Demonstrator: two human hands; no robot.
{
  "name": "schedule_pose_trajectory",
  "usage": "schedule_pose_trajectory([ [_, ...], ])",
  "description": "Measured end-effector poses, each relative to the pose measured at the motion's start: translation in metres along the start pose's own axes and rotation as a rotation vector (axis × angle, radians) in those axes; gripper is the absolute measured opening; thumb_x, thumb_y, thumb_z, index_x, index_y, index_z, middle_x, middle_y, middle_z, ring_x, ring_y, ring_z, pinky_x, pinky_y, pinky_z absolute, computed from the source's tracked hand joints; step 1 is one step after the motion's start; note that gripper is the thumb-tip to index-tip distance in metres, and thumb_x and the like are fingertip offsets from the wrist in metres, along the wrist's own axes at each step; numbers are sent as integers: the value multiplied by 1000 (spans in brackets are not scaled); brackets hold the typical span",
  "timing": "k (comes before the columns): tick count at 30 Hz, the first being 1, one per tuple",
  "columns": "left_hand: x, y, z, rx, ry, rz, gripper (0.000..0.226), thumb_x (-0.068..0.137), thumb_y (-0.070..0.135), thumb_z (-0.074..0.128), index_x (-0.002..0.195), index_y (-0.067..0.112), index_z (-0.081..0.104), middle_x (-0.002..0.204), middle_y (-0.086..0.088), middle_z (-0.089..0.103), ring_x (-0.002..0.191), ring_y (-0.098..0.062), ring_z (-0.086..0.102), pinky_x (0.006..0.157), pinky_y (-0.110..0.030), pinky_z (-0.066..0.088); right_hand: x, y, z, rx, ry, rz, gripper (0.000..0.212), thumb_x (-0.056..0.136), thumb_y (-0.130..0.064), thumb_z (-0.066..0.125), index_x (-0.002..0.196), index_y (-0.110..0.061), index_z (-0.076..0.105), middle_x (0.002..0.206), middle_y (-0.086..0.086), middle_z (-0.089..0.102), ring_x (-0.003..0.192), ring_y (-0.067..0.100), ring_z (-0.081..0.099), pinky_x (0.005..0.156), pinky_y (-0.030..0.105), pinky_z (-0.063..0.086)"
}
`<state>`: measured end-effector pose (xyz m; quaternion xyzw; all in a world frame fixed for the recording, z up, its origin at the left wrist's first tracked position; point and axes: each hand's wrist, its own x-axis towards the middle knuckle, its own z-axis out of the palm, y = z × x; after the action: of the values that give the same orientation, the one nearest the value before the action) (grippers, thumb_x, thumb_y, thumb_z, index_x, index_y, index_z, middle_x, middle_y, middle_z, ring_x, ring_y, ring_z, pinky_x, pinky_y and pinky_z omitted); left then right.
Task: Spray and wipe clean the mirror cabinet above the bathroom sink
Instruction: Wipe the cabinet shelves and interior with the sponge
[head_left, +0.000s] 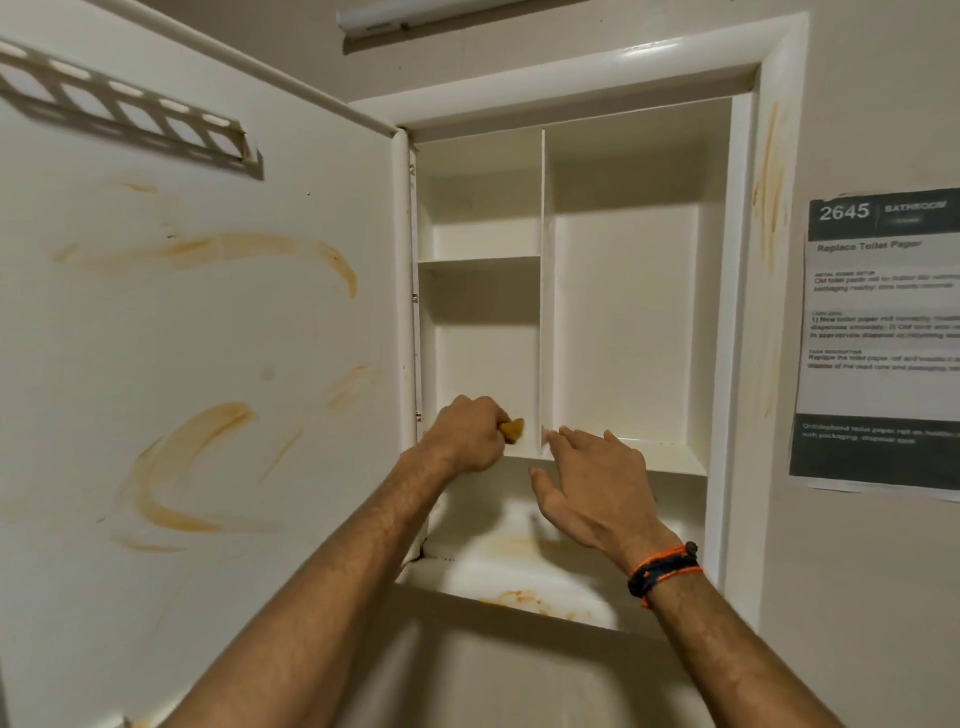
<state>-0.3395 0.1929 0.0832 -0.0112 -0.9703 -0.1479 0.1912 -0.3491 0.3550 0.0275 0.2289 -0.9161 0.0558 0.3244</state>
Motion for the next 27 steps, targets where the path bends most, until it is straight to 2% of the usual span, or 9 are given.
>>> schedule_pose_trajectory([
  [6, -19, 12, 1, -14, -66, 119, 34, 90, 3, 42, 107, 14, 69, 90, -8, 66, 97, -33, 61, 78, -30, 45, -1, 0, -3, 22, -9, 6, 54, 95, -47, 36, 139, -19, 49, 135, 0, 58, 127, 16, 50, 110, 37, 30],
  [9, -32, 2, -3, -50, -58, 184, 44, 94, 5, 44, 127, 26, 65, 113, 2, 71, 107, -22, 62, 95, -31, 48, -1, 0, -4, 31, -7, 11, 55, 95, -47, 36, 140, -19, 48, 135, 0, 58, 127, 16, 50, 111, 37, 30],
  [12, -44, -6, -7, -85, -52, 242, 43, 97, 7, 46, 130, 28, 62, 127, 4, 67, 114, -14, 60, 101, -27, 45, -1, 1, -5, 45, -20, 9, 56, 95, -46, 36, 143, -18, 45, 137, 0, 57, 129, 16, 48, 112, 37, 28],
  [15, -51, -14, -18, -140, -94, 241, 36, 97, 11, 48, 117, 33, 69, 108, 8, 72, 86, -1, 63, 75, -14, 47, -2, 1, -5, 41, -34, -1, 57, 95, -46, 36, 144, -19, 44, 139, 0, 55, 130, 16, 47, 112, 37, 28],
  [16, -53, -16, -22, -175, -111, 210, 31, 98, 14, 49, 108, 35, 70, 100, 7, 71, 82, -3, 62, 69, -15, 45, -2, 1, -5, 41, -39, -3, 57, 94, -47, 36, 144, -19, 43, 139, 0, 54, 130, 16, 47, 113, 37, 28],
  [18, -55, -22, -33, -333, -70, 110, 23, 100, 18, 48, 102, 30, 67, 99, 0, 67, 91, -16, 61, 72, -24, 48, -2, 1, -4, 50, -40, -5, 57, 94, -46, 36, 144, -20, 42, 139, -1, 54, 130, 16, 47, 114, 38, 26],
  [23, -27, -21, -51, -1176, 264, -267, 18, 98, -2, 42, 98, 6, 59, 108, -22, 66, 87, -27, 70, 70, -38, 61, -4, 1, -3, 52, -29, -20, 58, 93, -48, 35, 143, -21, 43, 136, -2, 54, 127, 15, 48, 113, 36, 25],
  [25, -7, -14, -52, -1295, 374, -350, 20, 94, -7, 40, 101, 1, 58, 110, -24, 65, 98, -35, 68, 83, -50, 58, -6, 0, -3, 51, -22, -21, 58, 92, -49, 34, 143, -23, 43, 136, -4, 55, 126, 14, 48, 113, 34, 25],
  [27, 11, -4, -51, -1282, 477, -369, 26, 93, -3, 43, 106, 6, 64, 106, -15, 68, 99, -32, 67, 89, -48, 56, -6, -1, -3, 55, -7, -25, 59, 92, -50, 32, 144, -24, 41, 139, -6, 52, 128, 12, 45, 115, 34, 23],
])
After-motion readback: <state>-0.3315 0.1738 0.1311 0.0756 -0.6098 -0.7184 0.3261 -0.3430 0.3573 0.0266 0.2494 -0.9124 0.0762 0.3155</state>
